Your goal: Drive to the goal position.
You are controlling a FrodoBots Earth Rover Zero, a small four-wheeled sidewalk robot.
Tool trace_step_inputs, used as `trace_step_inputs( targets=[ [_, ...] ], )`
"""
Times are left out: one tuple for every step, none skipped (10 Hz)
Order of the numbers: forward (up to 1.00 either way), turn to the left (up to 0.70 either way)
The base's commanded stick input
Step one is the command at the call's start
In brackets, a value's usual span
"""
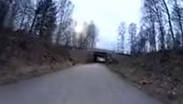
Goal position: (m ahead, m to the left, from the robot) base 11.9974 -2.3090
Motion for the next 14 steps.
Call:
trace_step_inputs(
  targets=[
    [1.00, 0.00],
    [1.00, 0.00],
    [1.00, 0.00],
    [1.00, 0.00],
    [1.00, 0.00],
    [1.00, 0.00],
    [1.00, 0.00],
    [1.00, 0.00],
    [1.00, 0.00],
    [1.00, 0.00],
    [1.00, -0.17],
    [1.00, -0.38],
    [1.00, -0.14],
    [1.00, 0.00]
  ],
)
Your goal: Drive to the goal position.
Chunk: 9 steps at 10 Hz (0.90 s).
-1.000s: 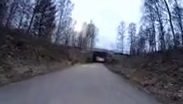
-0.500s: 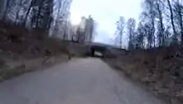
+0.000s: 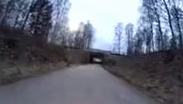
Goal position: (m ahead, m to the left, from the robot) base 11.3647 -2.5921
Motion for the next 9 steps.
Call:
trace_step_inputs(
  targets=[
    [1.00, 0.00],
    [1.00, 0.00],
    [1.00, 0.00],
    [1.00, 0.00],
    [1.00, 0.00],
    [1.00, 0.00],
    [1.00, 0.00],
    [1.00, 0.00],
    [1.00, 0.00]
  ],
)
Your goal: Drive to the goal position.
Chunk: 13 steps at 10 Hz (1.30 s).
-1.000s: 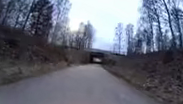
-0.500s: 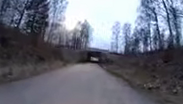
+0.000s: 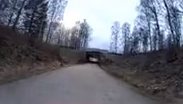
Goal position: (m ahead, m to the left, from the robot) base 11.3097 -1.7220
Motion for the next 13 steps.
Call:
trace_step_inputs(
  targets=[
    [1.00, 0.00],
    [1.00, 0.00],
    [1.00, 0.00],
    [1.00, 0.00],
    [1.00, 0.00],
    [1.00, 0.00],
    [1.00, 0.16],
    [1.00, 0.37],
    [1.00, 0.23],
    [1.00, 0.08],
    [1.00, 0.00],
    [1.00, 0.00],
    [1.00, 0.00]
  ],
)
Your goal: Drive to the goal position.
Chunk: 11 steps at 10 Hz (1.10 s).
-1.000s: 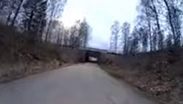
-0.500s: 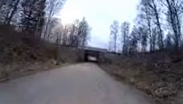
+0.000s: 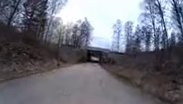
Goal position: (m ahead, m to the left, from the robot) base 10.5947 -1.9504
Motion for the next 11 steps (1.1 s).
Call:
trace_step_inputs(
  targets=[
    [1.00, 0.00],
    [1.00, 0.00],
    [1.00, 0.00],
    [1.00, 0.00],
    [1.00, 0.00],
    [1.00, 0.00],
    [1.00, 0.00],
    [1.00, 0.00],
    [1.00, 0.00],
    [1.00, 0.00],
    [1.00, 0.00]
  ],
)
